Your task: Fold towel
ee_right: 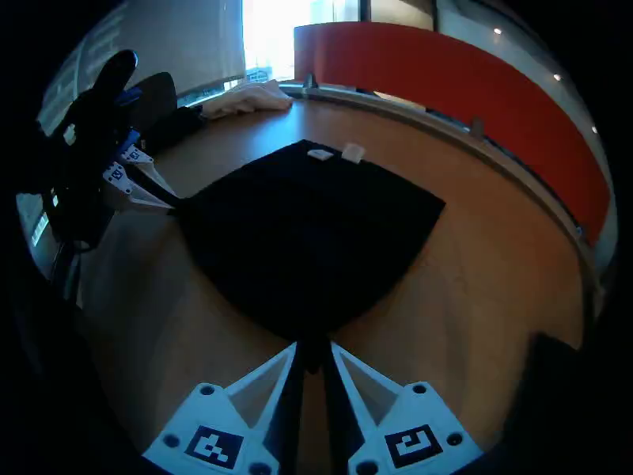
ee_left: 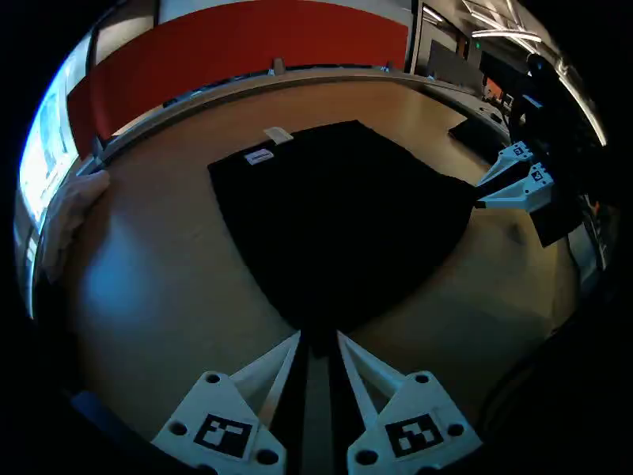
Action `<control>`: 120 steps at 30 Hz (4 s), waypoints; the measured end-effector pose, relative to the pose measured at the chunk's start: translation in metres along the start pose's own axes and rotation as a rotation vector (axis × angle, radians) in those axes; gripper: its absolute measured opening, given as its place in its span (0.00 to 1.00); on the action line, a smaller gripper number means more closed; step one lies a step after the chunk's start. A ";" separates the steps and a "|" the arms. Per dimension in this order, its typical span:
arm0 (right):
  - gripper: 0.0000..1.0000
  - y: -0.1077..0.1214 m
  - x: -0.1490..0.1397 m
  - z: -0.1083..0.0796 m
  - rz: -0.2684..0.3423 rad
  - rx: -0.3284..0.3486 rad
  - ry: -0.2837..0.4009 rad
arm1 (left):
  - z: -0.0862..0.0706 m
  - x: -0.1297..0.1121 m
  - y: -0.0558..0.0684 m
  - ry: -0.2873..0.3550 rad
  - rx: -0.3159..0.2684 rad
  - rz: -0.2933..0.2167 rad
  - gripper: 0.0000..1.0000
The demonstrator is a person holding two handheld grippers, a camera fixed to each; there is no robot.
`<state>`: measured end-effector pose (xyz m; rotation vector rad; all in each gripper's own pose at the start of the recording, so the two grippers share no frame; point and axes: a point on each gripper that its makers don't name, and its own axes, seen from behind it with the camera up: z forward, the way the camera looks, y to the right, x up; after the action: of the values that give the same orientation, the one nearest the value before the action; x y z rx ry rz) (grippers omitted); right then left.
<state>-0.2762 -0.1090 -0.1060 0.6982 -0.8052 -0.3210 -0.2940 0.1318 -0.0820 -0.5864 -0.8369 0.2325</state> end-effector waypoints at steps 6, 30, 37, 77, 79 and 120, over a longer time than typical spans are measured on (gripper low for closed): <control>0.15 0.002 0.013 -0.015 0.005 0.000 0.017 | -0.014 0.014 0.003 0.016 0.003 -0.022 0.16; 0.15 -0.011 0.060 -0.091 -0.033 0.020 0.055 | -0.096 0.054 0.020 0.052 -0.007 -0.076 0.16; 0.15 -0.018 0.067 -0.105 -0.038 0.041 0.055 | -0.111 0.056 0.023 0.052 -0.008 -0.086 0.16; 0.15 -0.016 0.063 -0.101 -0.015 0.057 0.009 | -0.104 0.069 0.019 0.053 -0.010 -0.077 0.16; 0.15 -0.012 0.062 -0.096 -0.010 0.053 0.002 | -0.099 0.071 0.016 0.054 -0.006 -0.078 0.16; 0.16 0.041 0.047 -0.009 0.112 0.023 -0.089 | 0.005 0.073 -0.023 0.015 0.025 -0.075 0.16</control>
<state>-0.2379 -0.0990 -0.0567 0.6610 -0.9300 -0.2437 -0.2503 0.1451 -0.0205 -0.5321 -0.8382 0.1697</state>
